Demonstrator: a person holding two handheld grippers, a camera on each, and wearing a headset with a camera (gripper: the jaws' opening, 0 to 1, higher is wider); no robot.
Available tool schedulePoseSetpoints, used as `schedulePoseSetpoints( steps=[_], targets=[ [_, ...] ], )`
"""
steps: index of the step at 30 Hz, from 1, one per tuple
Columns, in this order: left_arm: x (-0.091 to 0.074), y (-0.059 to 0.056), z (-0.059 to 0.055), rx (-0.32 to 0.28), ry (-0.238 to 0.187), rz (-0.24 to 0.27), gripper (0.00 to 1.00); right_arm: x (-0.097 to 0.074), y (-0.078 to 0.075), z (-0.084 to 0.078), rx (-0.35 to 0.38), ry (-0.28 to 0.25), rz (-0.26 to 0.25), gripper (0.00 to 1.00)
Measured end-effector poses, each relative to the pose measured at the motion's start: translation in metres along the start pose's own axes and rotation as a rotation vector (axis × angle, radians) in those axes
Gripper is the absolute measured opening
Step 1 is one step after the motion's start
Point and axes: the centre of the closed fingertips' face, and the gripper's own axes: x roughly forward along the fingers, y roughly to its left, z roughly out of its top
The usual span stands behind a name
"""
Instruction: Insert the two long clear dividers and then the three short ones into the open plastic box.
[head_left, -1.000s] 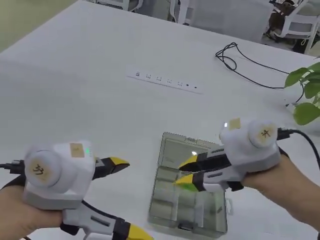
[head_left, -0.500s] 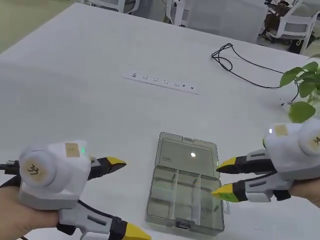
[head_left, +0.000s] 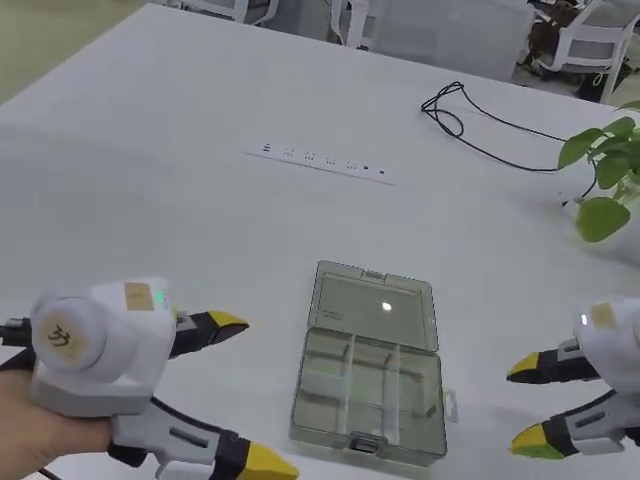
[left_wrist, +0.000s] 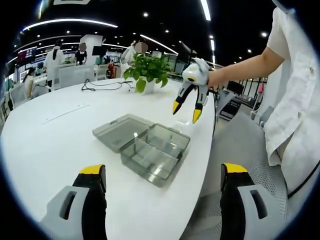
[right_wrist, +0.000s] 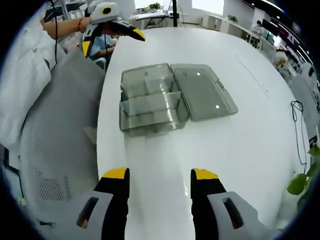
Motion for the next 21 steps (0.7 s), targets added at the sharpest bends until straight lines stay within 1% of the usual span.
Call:
schedulePoseSetpoints(
  steps=[5, 9, 13, 16, 18, 21],
  targets=[
    [0.000, 0.001, 0.000, -0.002, 0.003, 0.000, 0.97, 0.007, -0.002, -0.025, -0.081, 0.089, 0.015, 0.50],
    [0.000, 0.003, 0.000, -0.008, 0.003, 0.005, 0.97, 0.013, -0.001, -0.039, -0.132, 0.143, 0.034, 0.50],
    [0.001, 0.003, 0.000, -0.012, 0.001, 0.006, 0.97, 0.018, -0.005, -0.046, -0.144, 0.162, 0.036, 0.50],
    [0.001, 0.003, -0.001, -0.015, 0.004, 0.005, 0.97, 0.021, -0.009, -0.045, -0.146, 0.167, 0.027, 0.50],
    [0.001, 0.004, -0.002, -0.015, 0.007, 0.004, 0.97, 0.025, -0.012, -0.044, -0.166, 0.174, 0.018, 0.49],
    [0.002, 0.005, -0.002, -0.017, 0.008, 0.003, 0.97, 0.032, -0.012, -0.043, -0.193, 0.193, 0.025, 0.48]
  ],
)
